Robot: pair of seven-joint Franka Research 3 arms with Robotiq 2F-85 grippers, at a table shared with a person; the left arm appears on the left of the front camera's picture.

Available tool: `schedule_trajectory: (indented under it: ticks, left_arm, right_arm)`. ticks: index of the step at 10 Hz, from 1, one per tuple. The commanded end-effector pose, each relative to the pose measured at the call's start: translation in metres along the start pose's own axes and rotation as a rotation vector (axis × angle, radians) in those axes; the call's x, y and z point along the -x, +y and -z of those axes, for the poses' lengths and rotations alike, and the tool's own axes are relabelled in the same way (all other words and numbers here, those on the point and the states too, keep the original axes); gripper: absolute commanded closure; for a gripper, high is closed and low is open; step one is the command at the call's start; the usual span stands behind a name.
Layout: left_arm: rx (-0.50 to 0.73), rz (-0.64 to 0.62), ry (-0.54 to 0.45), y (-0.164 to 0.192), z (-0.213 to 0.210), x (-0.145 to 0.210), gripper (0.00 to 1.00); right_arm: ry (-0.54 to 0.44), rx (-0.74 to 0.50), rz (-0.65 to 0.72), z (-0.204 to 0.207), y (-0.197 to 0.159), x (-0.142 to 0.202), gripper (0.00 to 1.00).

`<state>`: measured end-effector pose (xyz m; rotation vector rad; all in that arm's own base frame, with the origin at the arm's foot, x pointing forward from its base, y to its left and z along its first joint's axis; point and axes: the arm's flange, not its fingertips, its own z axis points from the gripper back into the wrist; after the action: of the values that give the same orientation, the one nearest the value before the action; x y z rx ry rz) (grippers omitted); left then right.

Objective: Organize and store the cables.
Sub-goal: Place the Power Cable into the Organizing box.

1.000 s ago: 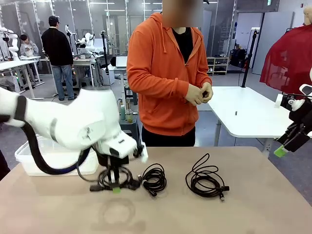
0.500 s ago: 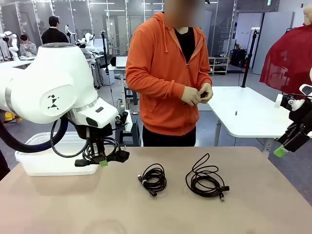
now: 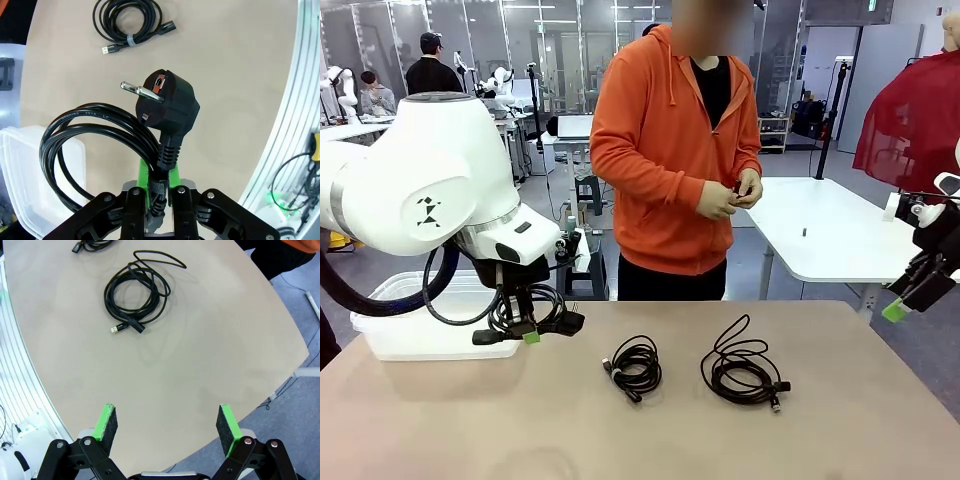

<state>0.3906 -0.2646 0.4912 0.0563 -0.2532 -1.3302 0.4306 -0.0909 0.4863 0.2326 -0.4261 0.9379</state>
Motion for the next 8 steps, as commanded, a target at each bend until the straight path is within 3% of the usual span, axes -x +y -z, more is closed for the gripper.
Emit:
schedule_trajectory:
  ticks: [1, 2, 7, 8]
  left_arm:
    - [0.000, 0.001, 0.000, -0.001, 0.000, 0.000, 0.83]
    - [-0.062, -0.233, 0.018, 0.041, -0.003, 0.015, 0.83]
    - [-0.061, -0.781, -0.056, 0.188, -0.021, 0.117, 0.83]
    - [-0.086, -0.872, -0.029, 0.208, -0.018, 0.134, 0.83]
  right_arm:
    - [0.001, -0.009, -0.001, -0.002, -0.002, -0.002, 0.00]
    - [0.001, -0.009, -0.001, -0.002, -0.002, -0.002, 0.00]
    - [0.001, -0.009, -0.001, -0.002, -0.002, -0.002, 0.00]
    - [0.001, -0.009, -0.001, -0.002, -0.002, -0.002, 0.00]
